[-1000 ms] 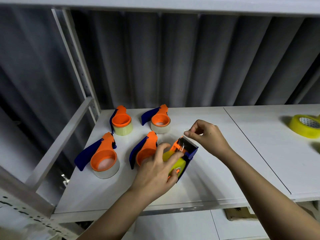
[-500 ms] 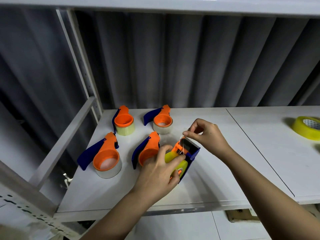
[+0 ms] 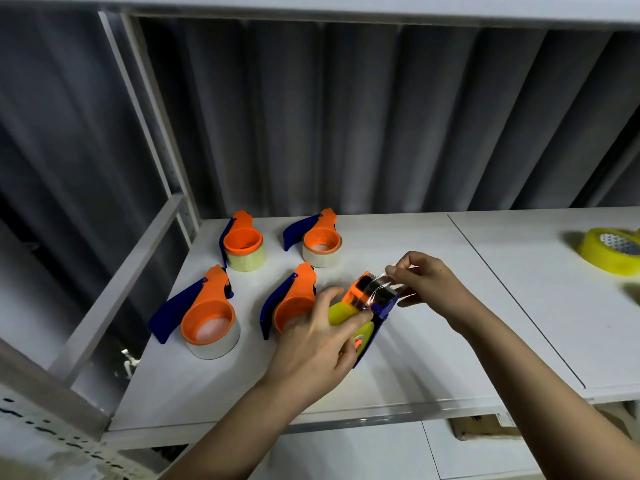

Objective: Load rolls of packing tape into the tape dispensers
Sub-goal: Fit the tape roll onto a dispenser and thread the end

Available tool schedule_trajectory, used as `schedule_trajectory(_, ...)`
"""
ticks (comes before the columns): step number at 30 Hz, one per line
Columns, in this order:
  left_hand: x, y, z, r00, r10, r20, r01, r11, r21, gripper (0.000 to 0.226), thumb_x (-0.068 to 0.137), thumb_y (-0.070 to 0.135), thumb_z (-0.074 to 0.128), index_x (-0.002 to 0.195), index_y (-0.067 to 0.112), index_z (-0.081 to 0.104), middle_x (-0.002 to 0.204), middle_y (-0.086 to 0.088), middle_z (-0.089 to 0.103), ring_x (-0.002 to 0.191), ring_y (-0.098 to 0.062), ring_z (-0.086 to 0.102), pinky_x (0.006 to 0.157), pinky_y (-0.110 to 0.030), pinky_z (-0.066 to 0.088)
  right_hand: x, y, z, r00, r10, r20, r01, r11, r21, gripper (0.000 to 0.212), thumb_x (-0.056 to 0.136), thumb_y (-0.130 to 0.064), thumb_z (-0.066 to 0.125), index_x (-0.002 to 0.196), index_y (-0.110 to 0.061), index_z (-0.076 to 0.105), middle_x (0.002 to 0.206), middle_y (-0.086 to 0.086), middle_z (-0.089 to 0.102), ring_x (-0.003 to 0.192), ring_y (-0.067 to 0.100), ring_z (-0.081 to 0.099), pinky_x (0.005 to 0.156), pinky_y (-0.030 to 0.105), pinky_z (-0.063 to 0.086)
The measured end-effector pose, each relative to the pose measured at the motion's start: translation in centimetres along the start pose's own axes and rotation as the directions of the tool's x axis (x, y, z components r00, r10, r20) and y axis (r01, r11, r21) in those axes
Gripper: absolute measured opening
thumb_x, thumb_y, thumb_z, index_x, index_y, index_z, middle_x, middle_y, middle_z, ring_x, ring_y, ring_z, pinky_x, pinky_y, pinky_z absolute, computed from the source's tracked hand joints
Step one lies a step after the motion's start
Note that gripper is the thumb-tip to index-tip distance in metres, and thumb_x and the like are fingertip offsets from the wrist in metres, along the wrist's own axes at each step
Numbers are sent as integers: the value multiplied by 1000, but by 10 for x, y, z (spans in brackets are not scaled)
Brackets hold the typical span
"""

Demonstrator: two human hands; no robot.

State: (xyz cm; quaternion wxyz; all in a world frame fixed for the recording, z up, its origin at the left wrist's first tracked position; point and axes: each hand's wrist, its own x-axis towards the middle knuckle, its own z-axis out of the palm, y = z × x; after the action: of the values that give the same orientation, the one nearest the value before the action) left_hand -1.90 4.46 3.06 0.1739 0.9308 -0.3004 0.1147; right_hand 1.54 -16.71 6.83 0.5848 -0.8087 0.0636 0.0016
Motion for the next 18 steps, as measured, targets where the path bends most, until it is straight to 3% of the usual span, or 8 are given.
schedule_trajectory(10, -1, 2, 2, 999, 18, -32, -17, 999, 45, 45, 78, 31, 44, 122, 40, 47, 122, -1, 44, 65, -17, 61, 44, -29, 50, 3, -14, 11, 996, -44, -83, 22, 967, -252, 21, 92, -19, 58, 74, -12, 50, 78, 0, 71, 59, 22, 61, 57, 33, 53)
schedule_trajectory(18, -5, 2, 4, 997, -52, -64, 55, 997, 51, 46, 77, 39, 42, 122, 28, 41, 125, -2, 41, 70, -18, 63, 47, -25, 47, 0, -17, 5, 1000, -6, -17, 4, 992, -129, 24, 93, -12, 58, 71, -9, 49, 84, 9, 68, 63, 23, 61, 58, 28, 56)
